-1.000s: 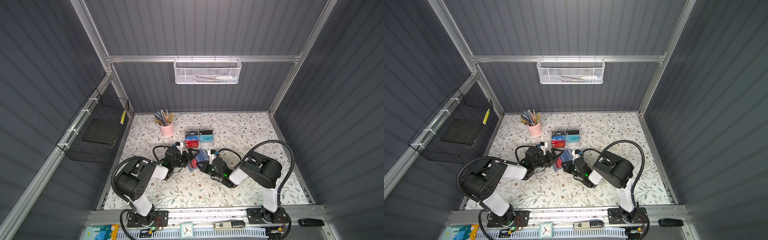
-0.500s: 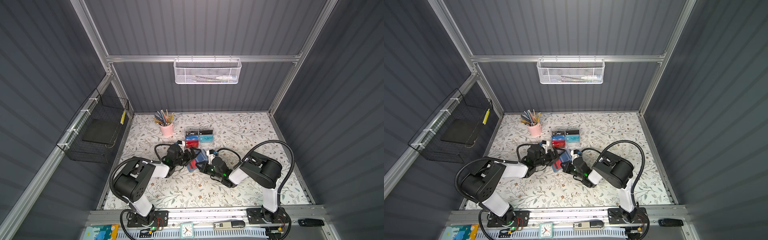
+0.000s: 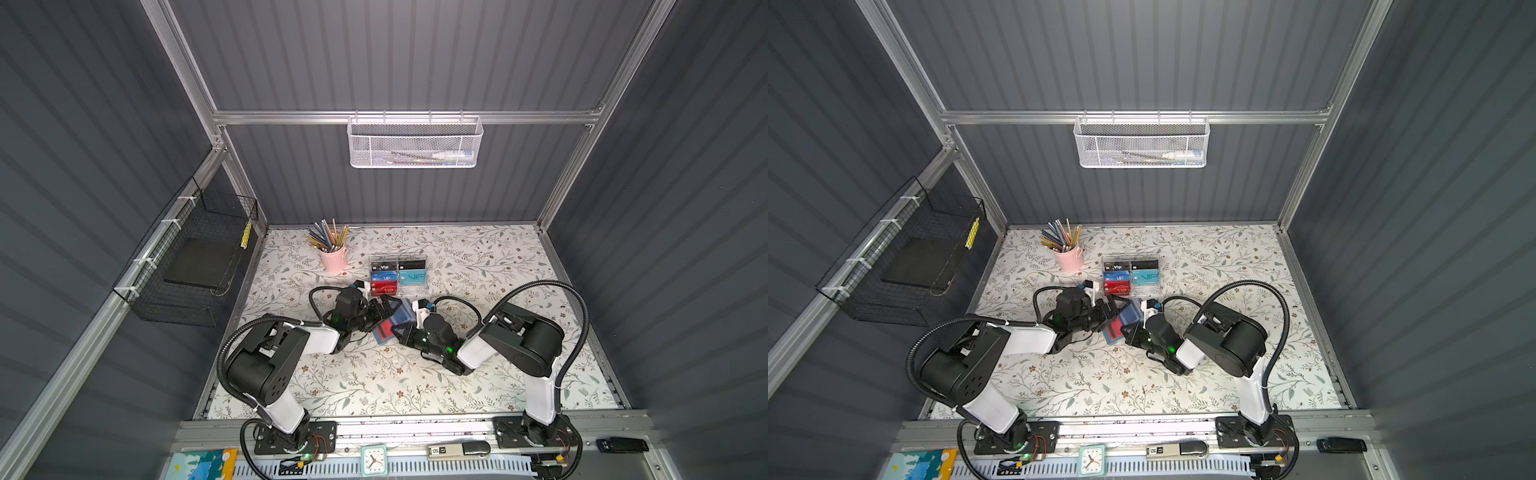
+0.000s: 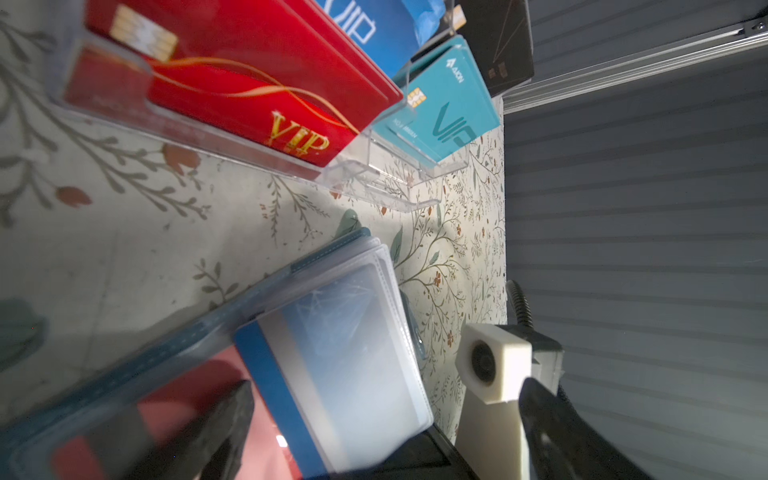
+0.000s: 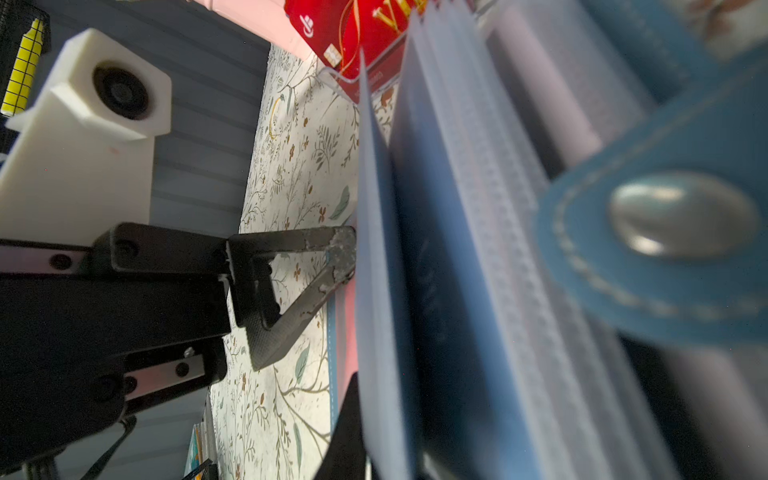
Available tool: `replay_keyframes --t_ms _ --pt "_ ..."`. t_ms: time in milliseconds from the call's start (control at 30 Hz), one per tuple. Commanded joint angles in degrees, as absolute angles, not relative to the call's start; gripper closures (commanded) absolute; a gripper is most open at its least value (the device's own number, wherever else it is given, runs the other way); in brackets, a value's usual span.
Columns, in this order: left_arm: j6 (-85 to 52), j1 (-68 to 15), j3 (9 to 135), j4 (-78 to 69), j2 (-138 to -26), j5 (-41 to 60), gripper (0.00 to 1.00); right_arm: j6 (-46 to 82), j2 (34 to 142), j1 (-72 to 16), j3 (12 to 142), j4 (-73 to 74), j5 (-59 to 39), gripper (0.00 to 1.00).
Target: Take the credit cards out of the card holder
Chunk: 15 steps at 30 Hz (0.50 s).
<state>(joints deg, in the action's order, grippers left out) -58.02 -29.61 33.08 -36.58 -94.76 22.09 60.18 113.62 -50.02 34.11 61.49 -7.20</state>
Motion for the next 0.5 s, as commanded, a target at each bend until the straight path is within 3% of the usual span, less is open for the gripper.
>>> replay_keyframes --t_ms 0,467 --pt "-57.42 -30.04 33.43 -33.61 -96.38 21.87 0.0 59.06 115.23 -50.53 34.03 58.71 -8.36 0.94" --pt "-58.8 -31.15 36.42 -35.43 -98.88 21.89 0.0 58.97 116.01 -50.54 34.46 58.62 -8.59 0.95"
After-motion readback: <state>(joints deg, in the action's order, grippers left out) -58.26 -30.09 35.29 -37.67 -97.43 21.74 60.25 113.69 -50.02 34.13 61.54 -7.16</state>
